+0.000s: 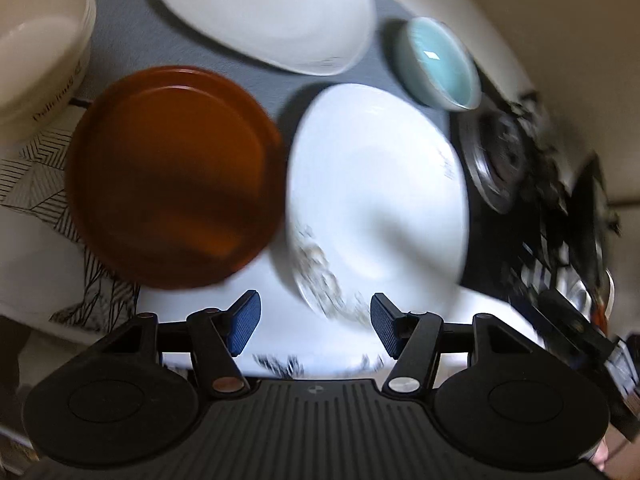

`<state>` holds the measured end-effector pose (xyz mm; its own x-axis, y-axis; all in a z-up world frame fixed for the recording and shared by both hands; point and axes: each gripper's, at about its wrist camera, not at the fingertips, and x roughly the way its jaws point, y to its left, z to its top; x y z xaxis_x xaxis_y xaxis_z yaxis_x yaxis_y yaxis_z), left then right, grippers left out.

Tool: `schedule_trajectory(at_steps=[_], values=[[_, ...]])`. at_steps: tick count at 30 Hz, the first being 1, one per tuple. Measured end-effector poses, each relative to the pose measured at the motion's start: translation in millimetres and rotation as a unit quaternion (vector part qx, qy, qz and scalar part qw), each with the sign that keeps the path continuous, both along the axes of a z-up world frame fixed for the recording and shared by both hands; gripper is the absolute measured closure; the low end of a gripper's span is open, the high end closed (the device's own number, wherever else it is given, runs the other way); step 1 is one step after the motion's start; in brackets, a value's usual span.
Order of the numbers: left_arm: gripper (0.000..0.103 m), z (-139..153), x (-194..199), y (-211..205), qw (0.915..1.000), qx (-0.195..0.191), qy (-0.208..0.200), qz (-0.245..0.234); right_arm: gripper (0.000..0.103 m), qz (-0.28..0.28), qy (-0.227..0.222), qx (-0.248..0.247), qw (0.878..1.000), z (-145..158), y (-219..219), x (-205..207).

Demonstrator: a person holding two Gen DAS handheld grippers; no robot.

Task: Organize plates and bowls
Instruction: 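Grasp the rim of the large white flower plate with both tools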

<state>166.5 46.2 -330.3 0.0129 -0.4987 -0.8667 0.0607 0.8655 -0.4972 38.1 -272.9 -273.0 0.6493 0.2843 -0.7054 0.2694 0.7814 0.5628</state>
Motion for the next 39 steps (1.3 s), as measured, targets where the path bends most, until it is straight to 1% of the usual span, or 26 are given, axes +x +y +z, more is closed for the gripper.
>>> schedule_trajectory(at_steps=[1,3,4,5,6,8,9,10,11,13,16,19,21,23,24,25,26,28,30,31,32,34,36,37,38,39], values=[[0.04,-6.5,3.9,-3.3,0.9999,0.008,0.007,0.005,0.001,0.001,0.009,0.008,1.0,-6.8,-7.5,2.7],[0.04,-14.5,7.0,-10.7,0.9995,0.023,0.015,0.015,0.015,0.0,0.023,0.023,0.999,-19.8,-24.2,11.9],[0.04,-19.6,8.6,-13.2,0.999,0.03,0.02,0.024,0.024,0.001,0.032,0.033,0.999,-26.8,-33.1,16.9],[0.041,-25.8,9.9,-15.8,0.9983,0.037,0.029,0.035,0.027,0.007,0.04,0.04,0.998,-34.6,-43.2,21.1],[0.041,-30.3,10.5,-17.8,0.9975,0.039,0.033,0.048,0.028,0.016,0.044,0.044,0.998,-41.4,-50.5,25.4],[0.049,-33.4,12.8,-21.2,0.9968,0.033,0.03,0.067,0.033,0.043,0.039,0.036,0.998,-49.0,-57.0,37.1],[0.058,-34.7,14.4,-23.6,0.9964,0.029,0.031,0.074,0.035,0.052,0.038,0.03,0.997,-51.7,-58.2,43.6],[0.065,-36.3,16.4,-25.5,0.9959,0.022,0.037,0.08,0.042,0.057,0.04,0.027,0.997,-55.0,-60.6,50.2],[0.065,-37.8,18.3,-26.9,0.995,0.015,0.045,0.089,0.051,0.06,0.043,0.028,0.997,-58.3,-61.6,55.3],[0.065,-36.3,24.2,-31.0,0.9938,0.026,0.046,0.098,0.057,0.071,0.048,0.032,0.996,-65.3,-60.1,66.7],[0.064,-36.2,37.9,-34.8,0.9932,0.028,0.047,0.102,0.075,0.09,0.059,0.015,0.994,-74.2,-53.4,79.2],[0.063,-36.8,46.2,-36.7,0.9925,0.028,0.057,0.105,0.091,0.101,0.065,0.032,0.992,-83.8,-50.5,86.2],[0.063,-33.2,46.1,-38.8,0.9928,0.039,0.048,0.103,0.092,0.109,0.065,0.024,0.992,-82.7,-47.6,89.1],[0.063,-28.2,43.2,-47.1,0.9949,0.055,0.026,0.081,0.092,0.127,0.074,0.019,0.989,-80.7,-46.9,89.3],[0.063,-24.7,37.2,-46.4,0.9955,0.062,0.023,0.068,0.093,0.132,0.077,0.021,0.988,-79.6,-48.7,87.5],[0.063,-24.0,32.9,-49.2,0.996,0.065,0.024,0.057,0.093,0.137,0.077,0.023,0.987,-77.7,-50.7,84.4],[0.063,-23.8,28.8,-51.3,0.9962,0.068,0.024,0.048,0.097,0.139,0.074,0.025,0.987,-75.9,-53.4,80.8],[0.063,-22.4,25.8,-52.3,0.9965,0.073,0.022,0.034,0.097,0.133,0.061,0.028,0.989,-72.7,-59.1,74.3],[0.06,-21.7,30.4,-56.1,0.9962,0.078,0.029,0.023,0.097,0.136,0.06,0.025,0.989,-72.7,-60.1,73.4],[0.056,-22.8,35.3,-59.5,0.9962,0.077,0.034,0.021,0.097,0.141,0.06,0.019,0.988,-72.8,-58.0,75.3],[0.047,-23.6,38.1,-58.9,0.9965,0.071,0.039,0.019,0.097,0.144,0.063,0.017,0.987,-73.6,-56.5,77.3],[0.04,-24.9,46.1,-62.9,0.9973,0.061,0.041,0.013,0.096,0.143,0.077,0.028,0.986,-78.3,-55.7,81.8],[0.031,-26.1,53.5,-64.6,0.9979,0.049,0.041,0.01,0.094,0.146,0.087,0.041,0.985,-84.7,-55.1,83.6],[0.022,-28.1,56.8,-65.5,0.9982,0.037,0.045,0.009,0.093,0.146,0.088,0.045,0.984,-87.5,-53.4,84.3],[0.018,-30.1,59.8,-67.3,0.9984,0.027,0.05,0.008,0.092,0.145,0.084,0.049,0.985,-89.2,-53.1,83.7],[0.019,-30.5,61.3,-70.2,0.9984,0.03,0.047,0.006,0.092,0.144,0.08,0.05,0.985,-89.5,-52.5,83.4]])
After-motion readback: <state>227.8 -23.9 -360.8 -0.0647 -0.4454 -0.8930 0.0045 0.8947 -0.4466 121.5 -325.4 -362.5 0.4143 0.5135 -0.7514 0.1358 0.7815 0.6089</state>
